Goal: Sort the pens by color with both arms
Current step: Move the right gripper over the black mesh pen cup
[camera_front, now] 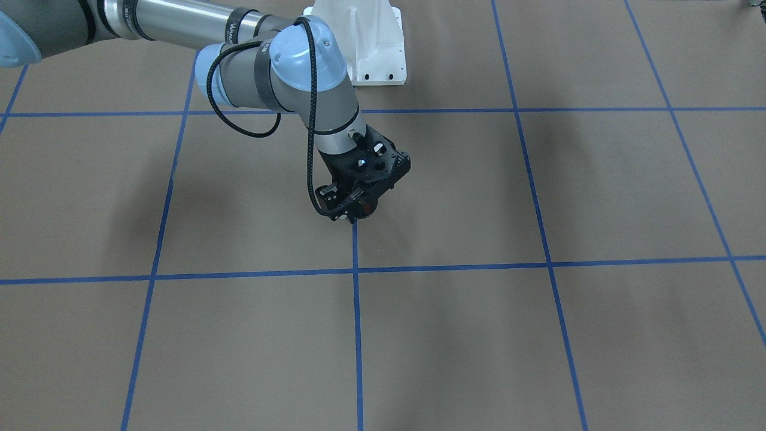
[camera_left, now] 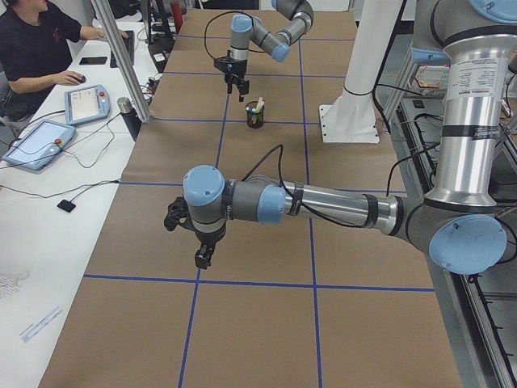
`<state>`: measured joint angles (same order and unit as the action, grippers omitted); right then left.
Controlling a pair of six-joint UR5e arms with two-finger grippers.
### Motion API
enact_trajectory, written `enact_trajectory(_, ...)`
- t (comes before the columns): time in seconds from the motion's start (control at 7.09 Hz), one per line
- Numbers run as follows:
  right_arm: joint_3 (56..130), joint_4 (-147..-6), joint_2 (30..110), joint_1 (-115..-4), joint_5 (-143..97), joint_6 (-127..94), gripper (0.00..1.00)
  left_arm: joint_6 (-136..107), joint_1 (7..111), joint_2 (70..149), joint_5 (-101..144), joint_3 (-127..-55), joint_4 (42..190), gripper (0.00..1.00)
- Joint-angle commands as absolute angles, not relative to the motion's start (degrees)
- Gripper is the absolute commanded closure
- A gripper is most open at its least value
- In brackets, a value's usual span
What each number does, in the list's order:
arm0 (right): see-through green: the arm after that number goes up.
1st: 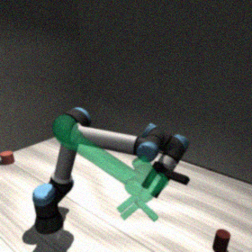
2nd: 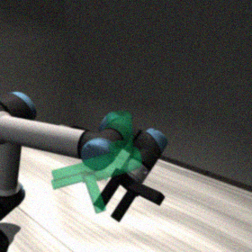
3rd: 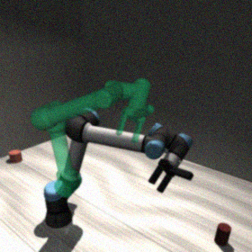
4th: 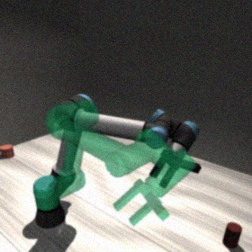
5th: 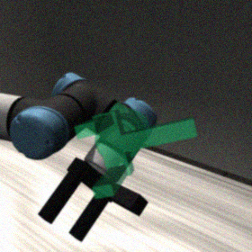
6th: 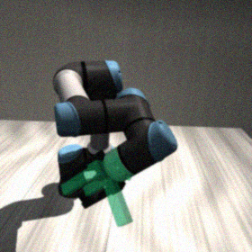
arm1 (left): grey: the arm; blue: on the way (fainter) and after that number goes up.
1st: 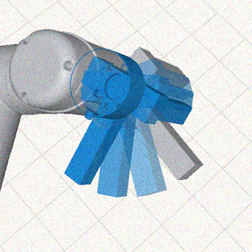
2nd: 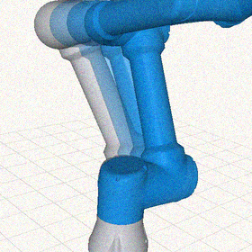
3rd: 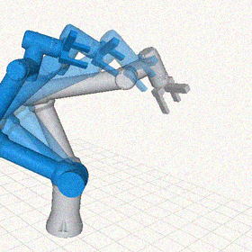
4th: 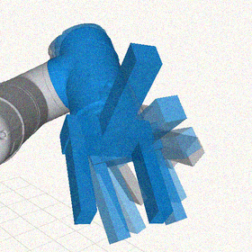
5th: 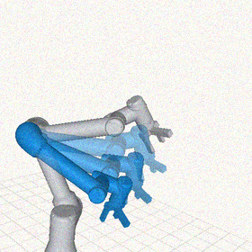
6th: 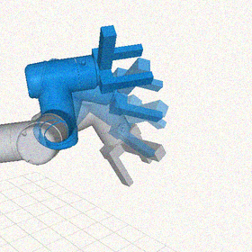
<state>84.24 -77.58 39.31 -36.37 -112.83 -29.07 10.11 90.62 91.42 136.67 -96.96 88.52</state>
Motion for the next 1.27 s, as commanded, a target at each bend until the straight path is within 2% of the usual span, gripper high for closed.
enact_trajectory(0.0,87.0,-73.23,42.97,-36.21,-113.11,-26.82,0.02,10.11,90.62,91.49,136.76,-96.94,88.42,0.0)
enact_trajectory(0.71,86.31,-64.87,46.57,-33.05,-109.51,-27.42,0.04,10.11,90.62,91.49,137.37,-96.94,88.42,0.0)
enact_trajectory(1.13,86.22,-64.86,46.58,-33.05,-109.51,-27.51,0.18,10.11,90.62,91.49,137.37,-96.94,88.42,0.0)
